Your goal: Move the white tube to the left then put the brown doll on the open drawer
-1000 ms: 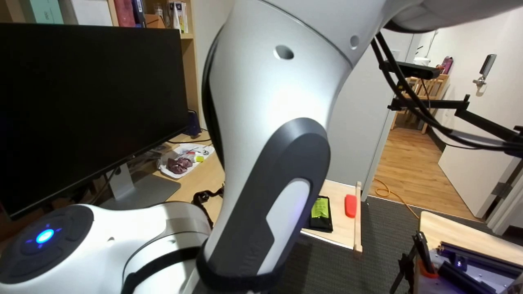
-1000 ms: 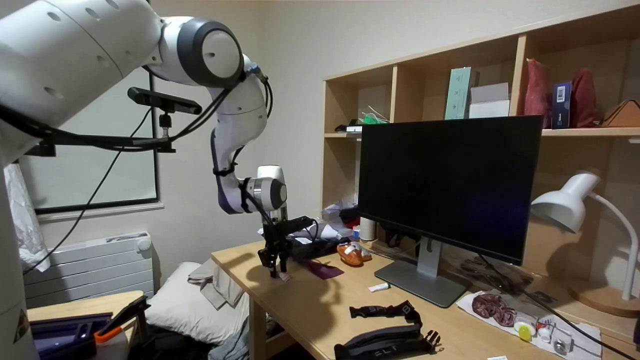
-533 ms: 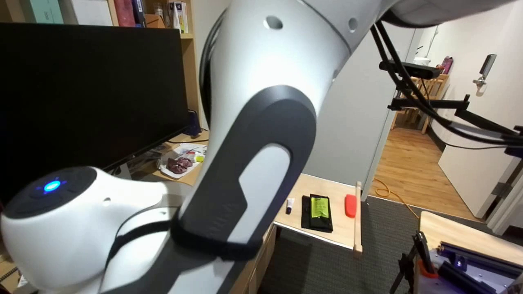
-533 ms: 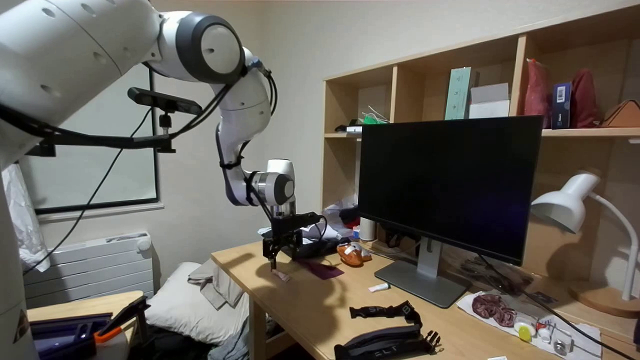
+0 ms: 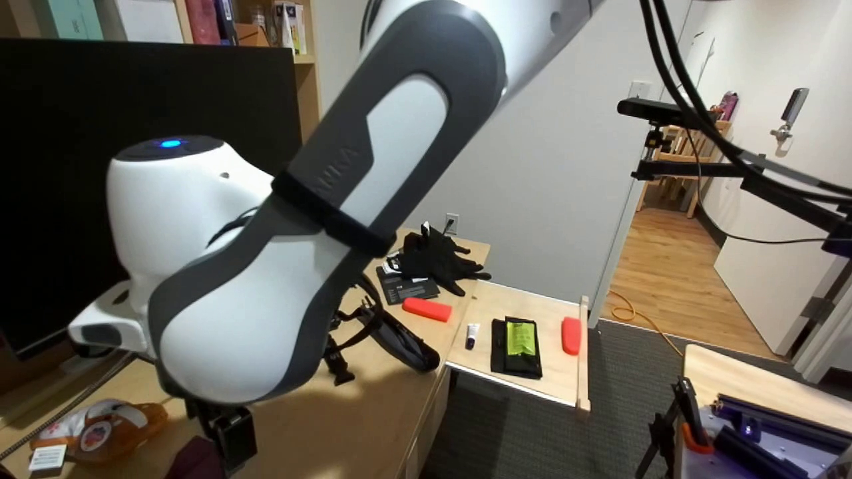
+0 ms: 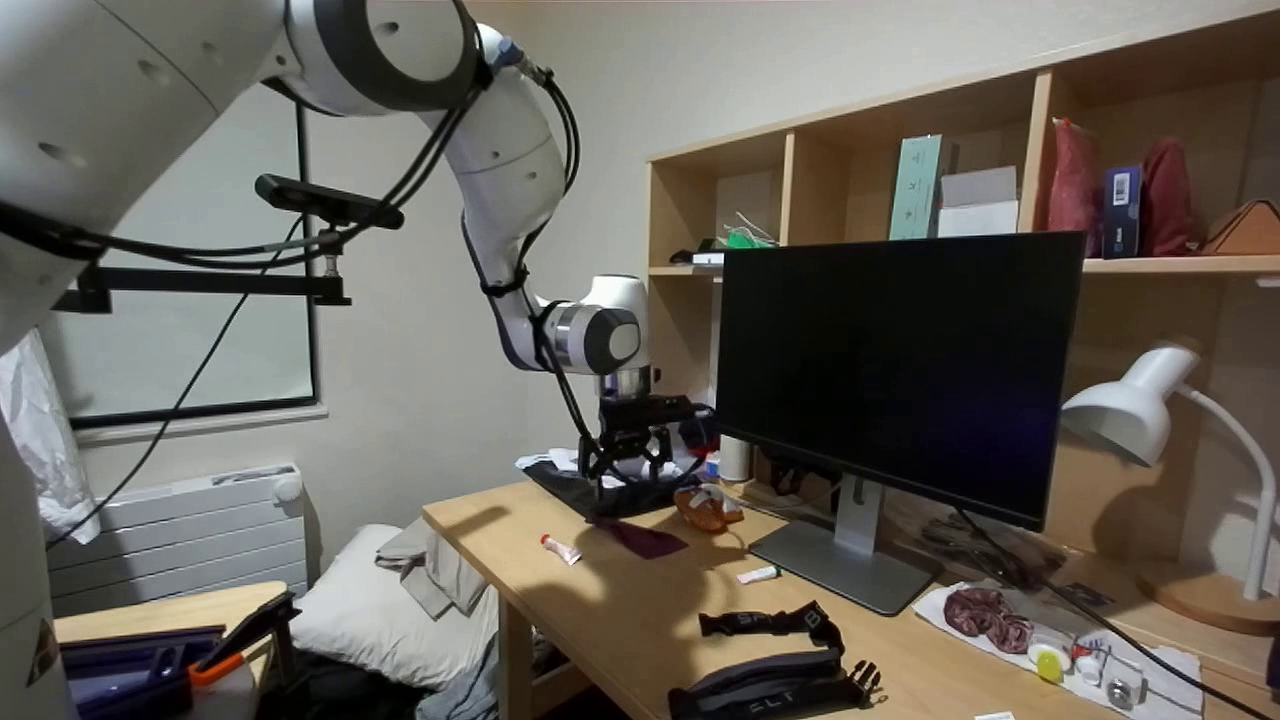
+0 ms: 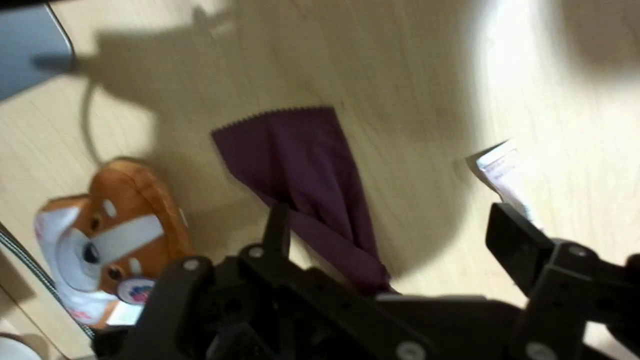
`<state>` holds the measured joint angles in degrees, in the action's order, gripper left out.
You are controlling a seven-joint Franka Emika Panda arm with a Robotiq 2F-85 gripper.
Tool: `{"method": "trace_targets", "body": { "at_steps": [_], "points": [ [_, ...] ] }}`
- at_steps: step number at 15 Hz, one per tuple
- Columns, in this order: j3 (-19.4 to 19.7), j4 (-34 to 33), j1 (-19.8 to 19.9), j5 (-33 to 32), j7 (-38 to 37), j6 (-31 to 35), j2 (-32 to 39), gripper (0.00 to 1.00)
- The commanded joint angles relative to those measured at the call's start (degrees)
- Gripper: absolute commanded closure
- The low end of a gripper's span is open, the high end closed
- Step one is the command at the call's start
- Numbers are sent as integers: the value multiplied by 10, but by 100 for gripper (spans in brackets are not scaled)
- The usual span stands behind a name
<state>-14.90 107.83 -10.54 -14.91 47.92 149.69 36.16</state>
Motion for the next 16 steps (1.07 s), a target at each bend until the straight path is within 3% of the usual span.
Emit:
{"method": "trace_targets", "body": {
  "at_steps": [1, 2, 5, 7, 16],
  "points": [
    [28, -11, -5, 13, -85, -11, 0, 0],
    [15, -8, 4, -4, -49, -2, 2, 0],
    [23, -8, 4, -5, -78, -3, 2, 0],
    [39, -14, -22, -8, -136, -5, 14, 0],
    [86, -248, -82, 18, -416, -108, 129, 0]
  ]
}}
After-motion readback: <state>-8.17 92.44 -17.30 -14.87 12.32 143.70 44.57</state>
